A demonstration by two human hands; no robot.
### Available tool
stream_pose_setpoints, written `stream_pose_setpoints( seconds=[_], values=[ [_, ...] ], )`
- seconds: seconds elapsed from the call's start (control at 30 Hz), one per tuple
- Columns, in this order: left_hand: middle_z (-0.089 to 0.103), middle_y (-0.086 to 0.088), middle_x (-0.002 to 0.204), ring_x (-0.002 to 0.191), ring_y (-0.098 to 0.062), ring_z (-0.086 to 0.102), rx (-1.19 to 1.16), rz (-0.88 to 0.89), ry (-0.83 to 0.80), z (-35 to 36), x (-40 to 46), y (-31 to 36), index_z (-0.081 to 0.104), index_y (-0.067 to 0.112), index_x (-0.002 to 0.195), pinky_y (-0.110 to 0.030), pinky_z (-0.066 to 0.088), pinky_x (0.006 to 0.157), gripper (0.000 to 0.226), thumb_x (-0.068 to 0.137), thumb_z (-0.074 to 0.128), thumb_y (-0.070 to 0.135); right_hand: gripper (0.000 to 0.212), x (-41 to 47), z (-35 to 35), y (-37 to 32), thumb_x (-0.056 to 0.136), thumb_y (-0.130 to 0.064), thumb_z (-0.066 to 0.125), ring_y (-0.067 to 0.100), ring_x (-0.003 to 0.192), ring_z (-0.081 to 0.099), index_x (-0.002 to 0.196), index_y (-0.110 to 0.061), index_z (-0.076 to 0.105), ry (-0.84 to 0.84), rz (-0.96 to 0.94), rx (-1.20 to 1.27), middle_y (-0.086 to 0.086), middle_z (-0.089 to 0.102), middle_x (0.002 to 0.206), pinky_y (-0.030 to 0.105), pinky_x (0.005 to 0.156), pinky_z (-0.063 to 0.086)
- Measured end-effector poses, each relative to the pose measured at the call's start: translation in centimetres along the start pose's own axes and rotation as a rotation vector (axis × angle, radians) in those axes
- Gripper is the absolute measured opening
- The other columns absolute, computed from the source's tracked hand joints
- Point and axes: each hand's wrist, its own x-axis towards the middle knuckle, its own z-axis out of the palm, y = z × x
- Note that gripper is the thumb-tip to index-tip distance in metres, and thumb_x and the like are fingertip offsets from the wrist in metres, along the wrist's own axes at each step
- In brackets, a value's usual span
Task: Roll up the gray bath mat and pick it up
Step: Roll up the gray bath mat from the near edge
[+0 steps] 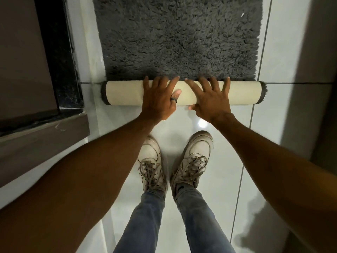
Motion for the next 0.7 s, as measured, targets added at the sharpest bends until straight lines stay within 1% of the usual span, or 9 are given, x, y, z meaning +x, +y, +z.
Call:
stream_pose_setpoints(
  seconds=[0.03, 0.1, 0.17, 0.27, 0.37, 0.43, 0.53, 0.63, 0.7],
  values=[
    [0.06, -0.01, 0.134, 0.127, -0.033, 0.053, -0.009, -0.008, 0.005, -0.1, 0.4, -0.1, 0.048, 0.024, 0.148, -0.065, 0.034, 0.115, 0.055, 0.098, 0.051, 0.045, 0.095, 0.6, -0.5, 0.0, 0.08, -0.057, 0.076, 0.042, 0.142, 0.041, 0.159, -0.038, 0.028, -0.014, 0.015, 0.001, 0.01, 0.048, 0.153, 0.078, 0.115, 0.019],
    [0.06, -0.012, 0.133, 0.125, -0.033, 0.054, -0.022, -0.03, 0.029, -0.5, 0.9, -0.2, 0.051, 0.023, 0.145, -0.062, 0.035, 0.115, 0.053, 0.098, 0.046, 0.047, 0.09, 1.5, -1.4, 0.1, 0.08, -0.053, 0.077, 0.041, 0.137, 0.046, 0.157, -0.039, 0.031, -0.04, 0.018, 0.01, 0.008, 0.053, 0.146, 0.075, 0.113, 0.025],
    [0.06, -0.011, 0.133, 0.124, -0.032, 0.055, -0.023, -0.06, 0.068, -0.6, 0.8, -0.2, 0.053, 0.023, 0.142, -0.059, 0.035, 0.115, 0.05, 0.101, 0.039, 0.048, 0.083, 2.0, -1.9, 0.3, 0.084, -0.052, 0.073, 0.043, 0.136, 0.046, 0.156, -0.04, 0.032, -0.075, 0.006, 0.033, 0.008, 0.056, 0.144, 0.074, 0.113, 0.026],
    [0.06, -0.011, 0.138, 0.13, -0.032, 0.053, -0.058, -0.102, 0.091, -0.8, 0.0, 0.3, 0.054, 0.019, 0.141, -0.059, 0.031, 0.119, 0.048, 0.104, 0.04, 0.046, 0.077, 2.5, -2.9, 0.8, 0.086, -0.054, 0.07, 0.045, 0.139, 0.045, 0.153, -0.039, 0.036, -0.144, -0.004, 0.08, 0.007, 0.056, 0.147, 0.076, 0.114, 0.023],
    [0.059, -0.014, 0.14, 0.134, -0.035, 0.051, -0.087, -0.11, 0.091, -0.8, -1.4, 1.3, 0.054, 0.014, 0.143, -0.061, 0.028, 0.122, 0.05, 0.104, 0.045, 0.044, 0.076, 3.0, -3.9, 1.5, 0.087, -0.059, 0.068, 0.044, 0.145, 0.04, 0.153, -0.04, 0.036, -0.315, -0.019, 0.141, 0.005, 0.052, 0.153, 0.074, 0.117, 0.019],
    [0.058, -0.017, 0.14, 0.135, -0.037, 0.05, -0.099, -0.101, 0.095, -0.2, -3.0, 1.9, 0.053, 0.012, 0.145, -0.064, 0.028, 0.121, 0.053, 0.102, 0.051, 0.044, 0.073, 3.2, -4.2, 1.8, 0.089, -0.055, 0.068, 0.039, 0.145, 0.041, 0.153, -0.036, 0.038, -0.462, -0.019, 0.221, 0.006, 0.052, 0.154, 0.067, 0.12, 0.022],
    [0.051, -0.02, 0.15, 0.143, -0.042, 0.043, -0.116, -0.058, 0.125, 1.3, -7.1, 3.4, 0.048, 0.012, 0.151, -0.07, 0.022, 0.12, 0.06, 0.102, 0.052, 0.046, 0.064, 3.3, -4.2, 1.9, 0.094, -0.038, 0.07, 0.032, 0.138, 0.049, 0.151, -0.024, 0.045, -0.68, -0.037, 0.348, 0.01, 0.056, 0.149, 0.044, 0.115, 0.036],
    [0.034, -0.018, 0.165, 0.154, -0.045, 0.025, -0.016, -0.037, 0.091, 2.9, -9.9, 4.6, 0.031, 0.02, 0.161, -0.075, 0.012, 0.122, 0.067, 0.104, 0.041, 0.054, 0.063, 3.5, -4.0, 1.6, 0.097, -0.033, 0.068, 0.031, 0.14, 0.046, 0.153, -0.02, 0.042, -0.806, -0.054, 0.351, 0.012, 0.054, 0.15, 0.047, 0.12, 0.034],
    [0.025, -0.014, 0.169, 0.157, -0.044, 0.016, 0.024, -0.073, 0.055, 3.6, -9.9, 5.0, 0.022, 0.024, 0.164, -0.075, 0.008, 0.122, 0.07, 0.105, 0.034, 0.059, 0.067, 3.4, -3.4, 1.7, 0.096, -0.04, 0.067, 0.034, 0.145, 0.039, 0.154, -0.024, 0.038, -0.799, -0.065, 0.28, 0.013, 0.049, 0.155, 0.053, 0.124, 0.025]
  ],
)
